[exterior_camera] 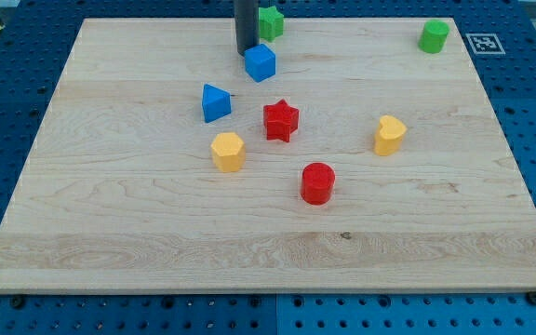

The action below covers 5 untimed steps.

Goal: Slide the blue cube to the top left of the red star

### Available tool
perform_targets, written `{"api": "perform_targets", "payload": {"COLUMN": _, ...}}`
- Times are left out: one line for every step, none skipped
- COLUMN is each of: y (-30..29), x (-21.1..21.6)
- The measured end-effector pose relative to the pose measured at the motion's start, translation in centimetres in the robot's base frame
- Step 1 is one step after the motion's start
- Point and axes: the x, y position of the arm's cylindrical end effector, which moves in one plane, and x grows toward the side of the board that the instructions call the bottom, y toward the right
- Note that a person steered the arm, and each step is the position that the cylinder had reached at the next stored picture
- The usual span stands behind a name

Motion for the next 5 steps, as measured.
{"api": "perform_targets", "payload": {"y": 0.3, "x": -0.9}}
{"api": "perform_targets", "payload": {"y": 1.8, "x": -1.8}}
{"api": "perform_targets", "payload": {"y": 2.0, "x": -1.8}}
{"api": "perform_targets", "payload": {"y": 2.0, "x": -1.5}}
{"api": "perform_targets", "payload": {"y": 2.0, "x": -0.2}}
